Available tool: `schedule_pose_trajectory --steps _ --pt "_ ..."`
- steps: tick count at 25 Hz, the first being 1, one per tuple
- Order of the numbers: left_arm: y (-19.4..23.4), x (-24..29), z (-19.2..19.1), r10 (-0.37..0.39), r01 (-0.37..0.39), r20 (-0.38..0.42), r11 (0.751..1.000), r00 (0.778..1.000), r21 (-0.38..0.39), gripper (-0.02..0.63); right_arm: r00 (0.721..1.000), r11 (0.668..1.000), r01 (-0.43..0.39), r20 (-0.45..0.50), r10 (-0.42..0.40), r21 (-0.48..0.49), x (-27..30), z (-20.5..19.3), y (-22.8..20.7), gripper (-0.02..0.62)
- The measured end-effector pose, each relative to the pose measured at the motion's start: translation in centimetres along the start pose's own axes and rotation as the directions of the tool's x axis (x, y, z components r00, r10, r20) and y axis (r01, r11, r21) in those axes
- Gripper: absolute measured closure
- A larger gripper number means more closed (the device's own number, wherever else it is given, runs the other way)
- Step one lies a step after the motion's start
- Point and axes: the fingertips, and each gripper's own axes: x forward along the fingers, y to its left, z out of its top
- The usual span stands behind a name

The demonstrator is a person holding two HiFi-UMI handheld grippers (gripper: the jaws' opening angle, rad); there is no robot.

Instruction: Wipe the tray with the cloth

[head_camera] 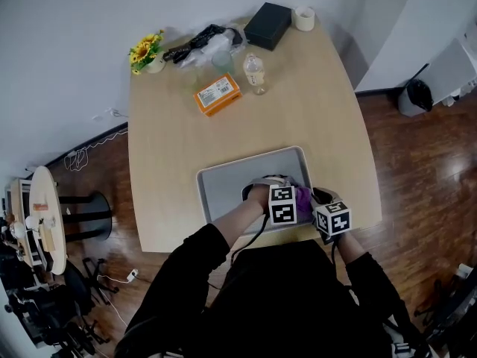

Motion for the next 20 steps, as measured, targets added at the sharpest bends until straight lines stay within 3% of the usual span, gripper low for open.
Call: schedule_pose_trajectory --steps 3,8,12,16,20 --pt "5.7 -0.2 -0.9 0.158 -0.158 -0.017 0.987 0.987 -0.031 0.523 1.000 1.000 -0.001 -0.005 0.001 -0.016 0.2 0.1 0.0 0.508" --pt "9.5 -0.9 -2.6 0.262 -0.262 -0.018 0.955 0.965 -0.140 0.523 1.000 0.999 -0.008 -0.023 0.007 -0.034 0.2 -0.1 0.1 0.506" --pt "10.1 -2.6 -6.4 0.278 -0.278 -0.033 0.932 0.960 -0.231 0.523 1.000 0.999 -0.004 -0.027 0.003 -0.039 -0.1 0.0 -0.2 0.506" --pt "8.3 -4.6 -11.6 0.298 -0.314 -0.103 0.921 0.949 -0.229 0.523 1.000 0.999 -0.002 -0.028 0.001 -0.039 -0.1 0.0 -0.6 0.506" --pt "6.1 -7.0 -19.4 0.329 -0.362 -0.151 0.865 0.932 -0.347 0.523 0.999 0.999 0.013 -0.029 -0.014 -0.036 -0.1 -0.2 -0.9 0.506"
